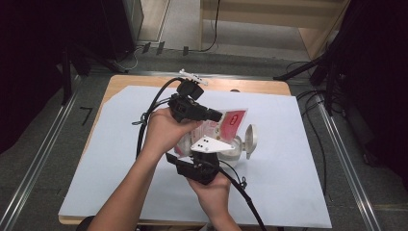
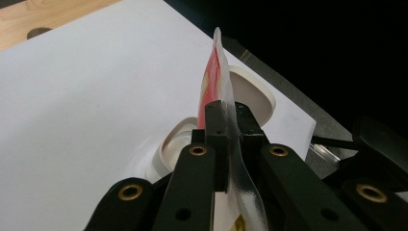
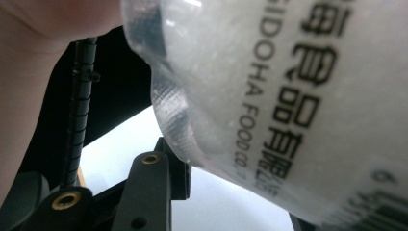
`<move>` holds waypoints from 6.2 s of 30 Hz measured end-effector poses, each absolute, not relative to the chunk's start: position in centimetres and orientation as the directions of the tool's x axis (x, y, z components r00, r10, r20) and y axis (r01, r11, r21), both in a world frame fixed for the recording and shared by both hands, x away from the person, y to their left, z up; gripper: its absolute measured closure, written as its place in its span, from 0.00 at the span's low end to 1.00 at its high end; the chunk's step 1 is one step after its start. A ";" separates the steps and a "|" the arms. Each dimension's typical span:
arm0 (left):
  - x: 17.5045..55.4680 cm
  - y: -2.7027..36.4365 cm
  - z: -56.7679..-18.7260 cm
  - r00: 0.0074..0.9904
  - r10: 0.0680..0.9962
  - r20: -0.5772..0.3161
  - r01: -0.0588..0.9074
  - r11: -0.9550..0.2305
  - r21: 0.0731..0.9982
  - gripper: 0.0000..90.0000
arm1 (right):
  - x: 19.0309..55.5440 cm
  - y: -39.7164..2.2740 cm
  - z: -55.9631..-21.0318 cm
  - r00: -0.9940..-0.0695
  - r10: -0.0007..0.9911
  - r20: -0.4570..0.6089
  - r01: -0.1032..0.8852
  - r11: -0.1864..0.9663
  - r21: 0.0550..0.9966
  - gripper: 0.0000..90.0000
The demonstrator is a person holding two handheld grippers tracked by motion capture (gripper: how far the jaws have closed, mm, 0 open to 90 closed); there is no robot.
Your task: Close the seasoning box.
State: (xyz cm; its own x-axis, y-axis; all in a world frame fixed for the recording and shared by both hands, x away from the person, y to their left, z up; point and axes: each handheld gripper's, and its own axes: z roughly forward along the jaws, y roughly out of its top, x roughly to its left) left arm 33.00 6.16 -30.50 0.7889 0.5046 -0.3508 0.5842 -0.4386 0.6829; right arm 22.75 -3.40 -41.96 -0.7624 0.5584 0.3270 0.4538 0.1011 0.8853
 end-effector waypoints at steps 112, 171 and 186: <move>34.3 6.8 -30.0 0.731 0.499 -0.467 0.678 -0.448 0.583 0.97 | 22.2 -2.2 -41.1 -0.769 0.554 0.318 0.440 0.097 0.893 0.71; 33.6 5.7 -30.8 0.748 0.484 -0.454 0.653 -0.415 0.634 0.97 | 22.0 -3.6 -41.8 -0.760 0.586 0.279 0.418 0.113 0.901 0.71; 33.6 5.2 -30.3 0.759 0.477 -0.443 0.643 -0.443 0.625 0.97 | 21.7 -3.5 -41.7 -0.746 0.601 0.287 0.417 0.086 0.905 0.70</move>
State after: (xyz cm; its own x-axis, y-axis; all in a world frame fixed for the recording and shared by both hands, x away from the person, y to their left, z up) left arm 33.56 5.20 -30.34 0.7589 0.4774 -0.4428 0.6431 -0.4426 0.6249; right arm 21.69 -3.46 -41.71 -0.7463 0.6006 0.2870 0.4169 0.0856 0.9049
